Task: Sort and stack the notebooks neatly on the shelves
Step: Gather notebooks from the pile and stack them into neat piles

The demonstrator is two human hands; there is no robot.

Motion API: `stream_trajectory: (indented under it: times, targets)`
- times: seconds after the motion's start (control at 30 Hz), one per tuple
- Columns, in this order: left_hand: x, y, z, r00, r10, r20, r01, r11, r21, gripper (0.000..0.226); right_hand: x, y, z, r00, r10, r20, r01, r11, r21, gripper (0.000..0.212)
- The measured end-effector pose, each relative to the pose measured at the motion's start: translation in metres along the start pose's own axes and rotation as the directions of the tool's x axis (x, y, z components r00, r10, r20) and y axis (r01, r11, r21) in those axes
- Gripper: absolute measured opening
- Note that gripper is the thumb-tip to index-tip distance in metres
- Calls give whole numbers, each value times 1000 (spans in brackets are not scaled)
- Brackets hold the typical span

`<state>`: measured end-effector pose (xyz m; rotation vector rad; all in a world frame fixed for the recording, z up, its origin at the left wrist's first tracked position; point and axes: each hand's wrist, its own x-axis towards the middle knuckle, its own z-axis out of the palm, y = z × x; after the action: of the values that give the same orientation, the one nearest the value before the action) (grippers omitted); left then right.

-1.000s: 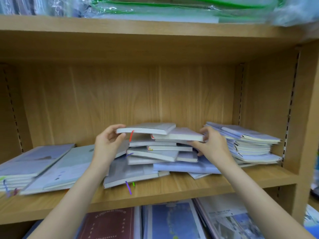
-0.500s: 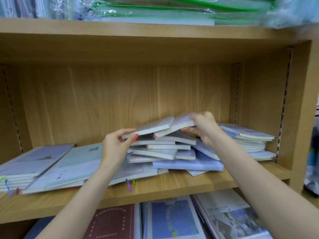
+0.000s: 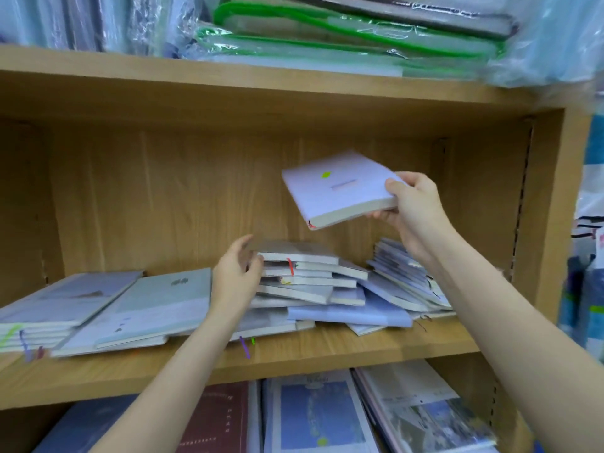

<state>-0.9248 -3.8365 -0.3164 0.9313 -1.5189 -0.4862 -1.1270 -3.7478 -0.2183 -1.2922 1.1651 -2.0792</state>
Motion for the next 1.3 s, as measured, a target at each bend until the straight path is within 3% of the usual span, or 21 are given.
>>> stream_trajectory:
  times: [0.13, 0.23, 0.33, 0.47, 0.53, 0.6, 0.67, 0.7, 0.83, 0.97, 1.03, 1.17, 1.3]
  targets:
    - [-14, 5, -42, 974, -217, 72, 223, 835, -502, 24, -18, 26, 37, 992, 91, 86, -97, 993, 65, 26]
    - [-23, 0, -80, 965, -214, 155, 264, 770, -581, 37, -42, 55, 87, 963, 184, 198, -206, 974, 96, 14]
    - [-25, -15, -123, 969, -236, 73, 245, 872, -423, 51, -73, 78, 147, 911, 273, 308, -326, 936, 132, 11]
    - [-10, -38, -185, 949, -310, -54, 268, 885, -380, 65, -103, 81, 196, 827, 344, 444, -468, 859, 208, 29]
    - [-1, -52, -208, 957, -275, -96, 258, 953, -157, 69, -107, 85, 209, 804, 376, 461, -508, 837, 204, 38]
    - [-4, -67, -226, 975, -199, -99, 212, 968, 135, 50, -111, 93, 217, 784, 411, 464, -532, 831, 163, 34]
    - [-15, -89, -240, 986, -162, -39, 165, 924, 345, 28, -113, 105, 221, 760, 464, 456, -579, 802, 149, 23]
    - [-23, -100, -245, 986, -165, 22, 142, 902, 408, 28, -113, 113, 221, 751, 489, 443, -605, 779, 164, 19]
    - [-40, -124, -242, 976, -71, 207, -64, 810, 583, 61, -109, 126, 216, 783, 524, 334, -599, 779, 183, 40]
    - [-27, -118, -212, 887, 172, 428, -445, 568, 692, 56, -100, 105, 206, 863, 405, 301, -465, 869, 166, 41]
    - [-22, -113, -194, 859, 200, 472, -507, 470, 723, 48, -96, 92, 199, 899, 333, 284, -373, 923, 97, 40]
    - [-7, -103, -181, 966, 156, 208, -260, 569, 780, 39, -87, 71, 179, 962, 202, 186, -225, 968, 110, 36]
    - [20, -88, -187, 958, 283, -40, -188, 729, 658, 14, -79, 54, 170, 977, 157, 142, -191, 944, 269, 34]
